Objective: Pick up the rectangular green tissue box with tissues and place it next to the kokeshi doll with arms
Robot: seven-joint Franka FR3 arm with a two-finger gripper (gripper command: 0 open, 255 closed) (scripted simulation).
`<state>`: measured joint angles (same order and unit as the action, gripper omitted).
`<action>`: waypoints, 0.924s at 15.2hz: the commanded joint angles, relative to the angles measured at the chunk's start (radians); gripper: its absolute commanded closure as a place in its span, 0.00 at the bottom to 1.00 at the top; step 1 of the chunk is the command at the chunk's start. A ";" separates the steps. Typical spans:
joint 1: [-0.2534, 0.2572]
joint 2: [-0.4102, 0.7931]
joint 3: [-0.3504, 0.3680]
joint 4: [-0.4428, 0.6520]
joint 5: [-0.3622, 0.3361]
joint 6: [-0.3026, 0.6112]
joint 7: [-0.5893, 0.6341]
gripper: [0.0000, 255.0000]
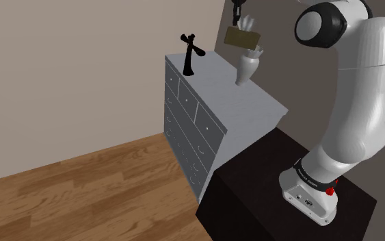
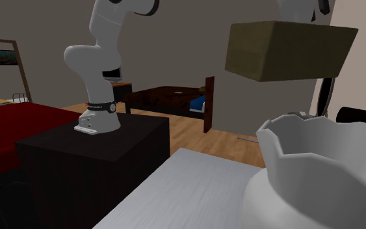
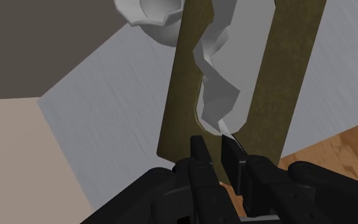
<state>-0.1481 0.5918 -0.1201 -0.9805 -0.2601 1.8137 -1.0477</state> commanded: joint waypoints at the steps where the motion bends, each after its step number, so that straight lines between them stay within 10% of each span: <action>1: 0.002 -0.016 0.000 -0.054 -0.004 0.037 0.011 1.00; 14: 0.006 -0.042 -0.004 -0.268 -0.025 0.218 0.065 1.00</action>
<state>-0.1428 0.5518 -0.1233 -1.2327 -0.2831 2.0181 -0.9872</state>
